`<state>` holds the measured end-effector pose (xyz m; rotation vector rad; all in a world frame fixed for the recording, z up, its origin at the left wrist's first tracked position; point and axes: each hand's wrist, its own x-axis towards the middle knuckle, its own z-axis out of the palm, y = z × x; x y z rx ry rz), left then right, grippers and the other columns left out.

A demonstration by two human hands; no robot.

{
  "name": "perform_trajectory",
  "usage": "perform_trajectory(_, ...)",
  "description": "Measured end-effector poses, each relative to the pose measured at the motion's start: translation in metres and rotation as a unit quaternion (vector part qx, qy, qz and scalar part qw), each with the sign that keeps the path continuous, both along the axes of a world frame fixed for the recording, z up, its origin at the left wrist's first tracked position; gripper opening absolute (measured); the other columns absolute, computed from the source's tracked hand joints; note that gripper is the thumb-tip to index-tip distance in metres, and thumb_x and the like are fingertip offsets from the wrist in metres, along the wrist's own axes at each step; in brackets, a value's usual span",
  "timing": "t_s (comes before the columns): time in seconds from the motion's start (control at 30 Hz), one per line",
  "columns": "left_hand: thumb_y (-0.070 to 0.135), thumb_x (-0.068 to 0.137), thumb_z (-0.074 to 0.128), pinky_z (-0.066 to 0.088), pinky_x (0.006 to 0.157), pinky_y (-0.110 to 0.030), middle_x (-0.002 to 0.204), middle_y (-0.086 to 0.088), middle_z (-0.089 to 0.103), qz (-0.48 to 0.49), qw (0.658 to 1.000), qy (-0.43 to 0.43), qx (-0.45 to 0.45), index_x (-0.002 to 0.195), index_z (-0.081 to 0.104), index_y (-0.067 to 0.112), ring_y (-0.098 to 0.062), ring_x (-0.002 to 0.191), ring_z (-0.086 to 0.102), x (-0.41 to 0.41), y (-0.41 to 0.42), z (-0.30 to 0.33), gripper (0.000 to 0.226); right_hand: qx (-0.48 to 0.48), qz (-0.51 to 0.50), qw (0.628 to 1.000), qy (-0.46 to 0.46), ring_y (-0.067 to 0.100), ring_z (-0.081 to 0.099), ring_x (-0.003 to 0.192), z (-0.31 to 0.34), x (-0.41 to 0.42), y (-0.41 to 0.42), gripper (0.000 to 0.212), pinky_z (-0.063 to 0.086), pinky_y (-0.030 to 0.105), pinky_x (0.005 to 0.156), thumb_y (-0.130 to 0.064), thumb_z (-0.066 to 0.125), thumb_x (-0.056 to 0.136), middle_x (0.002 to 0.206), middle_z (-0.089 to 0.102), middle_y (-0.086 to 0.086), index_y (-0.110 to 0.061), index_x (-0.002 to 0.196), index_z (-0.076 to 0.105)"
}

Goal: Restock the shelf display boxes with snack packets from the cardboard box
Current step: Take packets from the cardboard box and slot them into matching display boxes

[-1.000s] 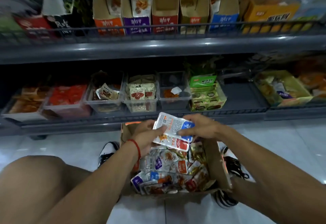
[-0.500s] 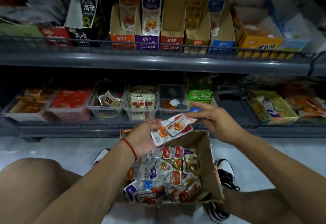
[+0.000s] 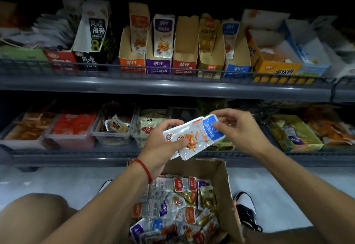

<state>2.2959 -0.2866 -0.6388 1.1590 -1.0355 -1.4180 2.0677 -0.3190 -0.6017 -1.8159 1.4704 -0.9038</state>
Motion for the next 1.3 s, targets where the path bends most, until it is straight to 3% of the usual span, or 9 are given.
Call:
perform_trajectory(0.1,-0.008,0.08,0.077,0.061,0.08,-0.042,0.111,-0.017,0.073,0.005,0.999,0.011,-0.036,0.112,0.068,0.015,-0.028,0.099,0.072,-0.001,-0.021,0.026,0.04,-0.03,-0.031,0.999,-0.019,0.009,0.071,0.092,0.045,-0.018,-0.014,0.017,0.061,0.026,0.076,-0.012,0.07,0.093,0.097,0.073,-0.002,-0.023,0.107,0.07)
perform_trajectory(0.2,-0.01,0.082,0.073,0.062,0.08,-0.036,0.11,-0.016,0.075,0.013,0.998,0.04,-0.046,0.114,0.069,0.014,-0.027,0.096,0.073,0.002,-0.047,0.054,0.04,-0.145,-0.071,0.987,0.007,-0.005,0.067,0.081,0.098,-0.046,-0.046,0.016,0.056,0.014,0.075,-0.012,0.069,0.094,0.092,0.069,-0.008,-0.023,0.106,0.068)
perform_trajectory(0.27,-0.009,0.083,0.073,0.061,0.085,-0.038,0.108,-0.012,0.076,0.019,0.998,0.031,-0.056,0.114,0.07,0.017,-0.028,0.101,0.073,0.005,-0.064,0.067,0.041,-0.233,-0.112,0.964,0.066,-0.003,0.063,0.079,0.129,-0.063,-0.077,0.015,0.056,0.022,0.08,-0.016,0.068,0.096,0.094,0.069,-0.003,-0.018,0.11,0.068)
perform_trajectory(0.4,-0.01,0.086,0.069,0.059,0.085,-0.037,0.112,-0.011,0.075,0.017,0.997,0.065,-0.046,0.123,0.067,0.014,-0.029,0.106,0.072,0.012,-0.081,0.068,0.044,-0.308,-0.177,0.921,0.163,0.014,0.062,0.103,0.173,-0.071,-0.137,0.024,0.054,0.033,0.093,-0.019,0.063,0.099,0.113,0.069,0.007,-0.009,0.12,0.067)
perform_trajectory(0.53,-0.01,0.086,0.067,0.062,0.081,-0.034,0.11,-0.012,0.076,0.025,0.995,0.099,-0.009,0.124,0.066,0.013,-0.028,0.103,0.073,0.014,-0.089,0.066,0.044,-0.302,-0.187,0.901,0.25,0.022,0.064,0.114,0.182,-0.064,-0.193,0.028,0.051,0.033,0.097,-0.017,0.059,0.1,0.124,0.069,0.01,-0.011,0.126,0.066)
perform_trajectory(0.63,-0.008,0.085,0.068,0.062,0.079,-0.035,0.108,-0.01,0.077,0.033,0.993,0.114,0.008,0.122,0.068,0.017,-0.024,0.1,0.074,0.018,-0.095,0.071,0.044,-0.297,-0.156,0.894,0.297,0.025,0.061,0.118,0.167,-0.057,-0.225,0.028,0.052,0.041,0.1,-0.015,0.057,0.1,0.128,0.065,0.01,-0.014,0.128,0.062)
perform_trajectory(0.8,-0.005,0.081,0.07,0.06,0.081,-0.037,0.1,-0.004,0.078,0.031,0.992,0.118,0.024,0.118,0.069,0.02,-0.02,0.094,0.076,0.019,-0.098,0.073,0.045,-0.246,-0.129,0.877,0.393,0.03,0.064,0.109,0.14,-0.039,-0.253,0.024,0.055,0.046,0.09,-0.018,0.054,0.101,0.119,0.066,0.011,-0.015,0.123,0.063)
perform_trajectory(1.0,-0.008,0.083,0.067,0.063,0.08,-0.037,0.101,-0.005,0.078,0.026,0.994,0.106,0.021,0.117,0.069,0.02,-0.021,0.093,0.076,0.014,-0.096,0.072,0.044,-0.215,-0.114,0.859,0.451,0.032,0.062,0.106,0.13,-0.045,-0.266,0.034,0.047,0.037,0.081,-0.02,0.06,0.099,0.121,0.063,0.016,-0.013,0.132,0.057)
perform_trajectory(1.3,-0.007,0.085,0.068,0.063,0.072,-0.033,0.102,-0.005,0.078,0.019,0.996,0.085,0.022,0.119,0.069,0.022,-0.019,0.092,0.076,0.014,-0.094,0.071,0.044,-0.243,-0.102,0.835,0.484,0.04,0.053,0.122,0.132,-0.046,-0.274,0.054,0.049,0.048,0.098,-0.016,0.063,0.096,0.138,0.051,0.022,-0.019,0.147,0.044)
